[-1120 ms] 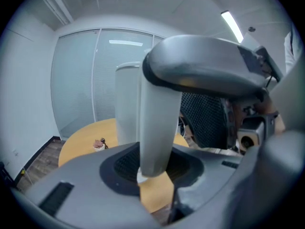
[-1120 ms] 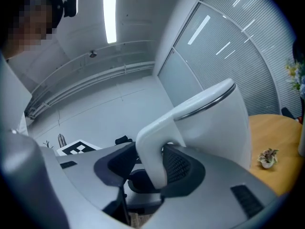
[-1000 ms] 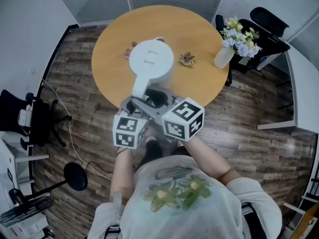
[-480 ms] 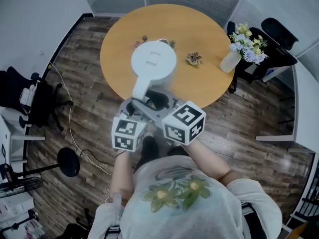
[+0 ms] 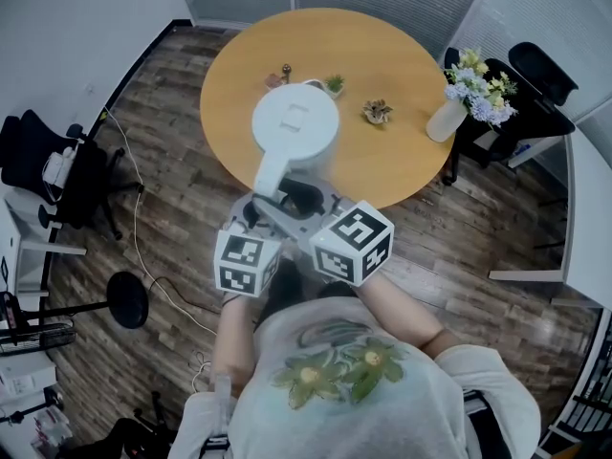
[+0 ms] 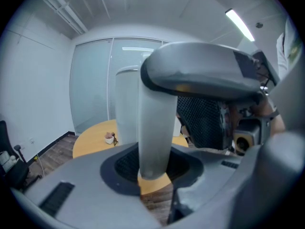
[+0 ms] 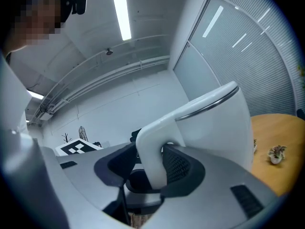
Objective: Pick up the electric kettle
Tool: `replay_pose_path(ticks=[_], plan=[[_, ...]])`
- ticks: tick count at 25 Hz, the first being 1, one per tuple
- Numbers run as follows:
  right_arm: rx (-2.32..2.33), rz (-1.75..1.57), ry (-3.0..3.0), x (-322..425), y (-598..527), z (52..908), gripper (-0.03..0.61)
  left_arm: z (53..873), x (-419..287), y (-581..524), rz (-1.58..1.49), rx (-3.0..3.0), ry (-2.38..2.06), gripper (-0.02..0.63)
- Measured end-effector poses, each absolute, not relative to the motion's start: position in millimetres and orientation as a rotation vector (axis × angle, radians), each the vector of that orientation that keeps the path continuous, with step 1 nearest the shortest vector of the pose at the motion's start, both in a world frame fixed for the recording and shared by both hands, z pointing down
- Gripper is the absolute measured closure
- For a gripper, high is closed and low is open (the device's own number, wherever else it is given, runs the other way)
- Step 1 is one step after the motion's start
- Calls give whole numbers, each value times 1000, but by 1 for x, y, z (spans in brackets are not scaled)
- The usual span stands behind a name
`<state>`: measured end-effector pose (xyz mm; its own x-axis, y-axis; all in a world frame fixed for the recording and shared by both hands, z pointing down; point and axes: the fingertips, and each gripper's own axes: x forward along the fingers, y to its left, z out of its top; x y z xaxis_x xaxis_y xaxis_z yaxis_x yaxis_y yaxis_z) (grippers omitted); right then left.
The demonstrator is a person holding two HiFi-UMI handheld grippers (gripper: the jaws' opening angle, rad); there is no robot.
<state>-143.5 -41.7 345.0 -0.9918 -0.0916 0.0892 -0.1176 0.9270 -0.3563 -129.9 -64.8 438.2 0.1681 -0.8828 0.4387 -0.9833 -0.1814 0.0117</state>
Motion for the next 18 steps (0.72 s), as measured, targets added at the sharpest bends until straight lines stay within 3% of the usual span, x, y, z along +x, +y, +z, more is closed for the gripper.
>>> replay_pose_path(ticks=[18], plan=[[163, 558, -3021, -132, -34, 344, 398, 437, -118, -57, 511, 2171, -1780, 494]])
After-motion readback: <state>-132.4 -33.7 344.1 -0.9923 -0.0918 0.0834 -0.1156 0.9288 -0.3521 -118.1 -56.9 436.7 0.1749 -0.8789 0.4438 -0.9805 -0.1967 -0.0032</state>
